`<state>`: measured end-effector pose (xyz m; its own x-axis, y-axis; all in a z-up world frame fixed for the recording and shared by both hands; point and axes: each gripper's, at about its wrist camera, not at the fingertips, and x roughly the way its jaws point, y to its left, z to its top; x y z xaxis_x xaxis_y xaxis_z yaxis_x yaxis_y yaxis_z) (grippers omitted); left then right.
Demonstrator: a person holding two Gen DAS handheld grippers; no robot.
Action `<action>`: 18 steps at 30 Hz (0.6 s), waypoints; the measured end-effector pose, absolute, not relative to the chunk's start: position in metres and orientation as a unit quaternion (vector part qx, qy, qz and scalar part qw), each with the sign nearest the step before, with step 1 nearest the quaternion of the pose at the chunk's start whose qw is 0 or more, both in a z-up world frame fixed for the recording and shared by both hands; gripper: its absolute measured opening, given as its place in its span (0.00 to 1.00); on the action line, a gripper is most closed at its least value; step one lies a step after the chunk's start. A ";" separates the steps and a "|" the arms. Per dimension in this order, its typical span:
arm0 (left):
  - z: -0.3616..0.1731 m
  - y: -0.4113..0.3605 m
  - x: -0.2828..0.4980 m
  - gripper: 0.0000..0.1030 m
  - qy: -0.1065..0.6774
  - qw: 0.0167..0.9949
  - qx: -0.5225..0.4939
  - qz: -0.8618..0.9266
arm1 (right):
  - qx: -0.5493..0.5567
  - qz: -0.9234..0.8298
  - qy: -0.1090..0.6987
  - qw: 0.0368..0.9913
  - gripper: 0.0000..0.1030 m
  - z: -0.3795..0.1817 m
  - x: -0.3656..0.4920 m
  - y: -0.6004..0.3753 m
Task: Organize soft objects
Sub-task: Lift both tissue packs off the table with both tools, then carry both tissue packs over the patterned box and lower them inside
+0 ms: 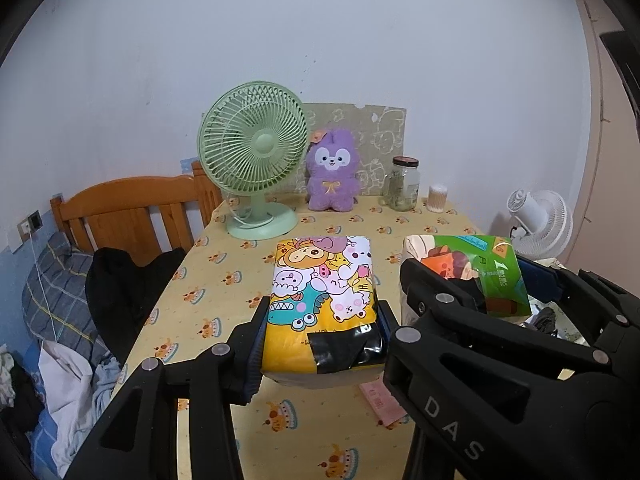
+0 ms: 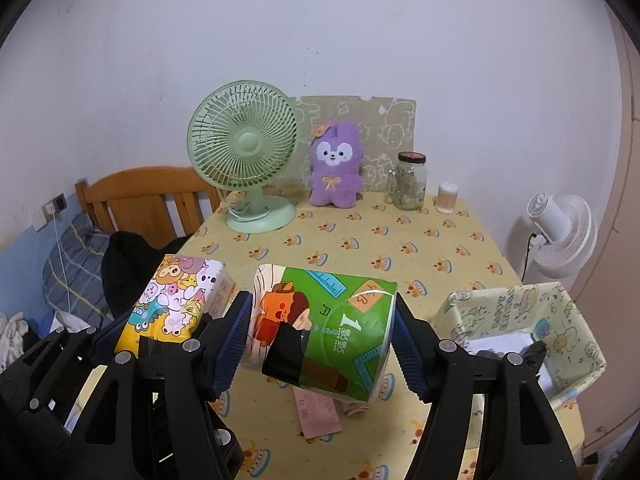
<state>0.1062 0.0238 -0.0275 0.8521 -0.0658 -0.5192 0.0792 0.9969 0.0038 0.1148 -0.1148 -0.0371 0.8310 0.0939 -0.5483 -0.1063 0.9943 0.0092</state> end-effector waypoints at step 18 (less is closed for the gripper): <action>-0.017 -0.022 0.111 0.49 0.267 0.961 0.034 -0.064 | 0.010 0.035 0.281 0.959 0.68 -0.026 0.111 -0.160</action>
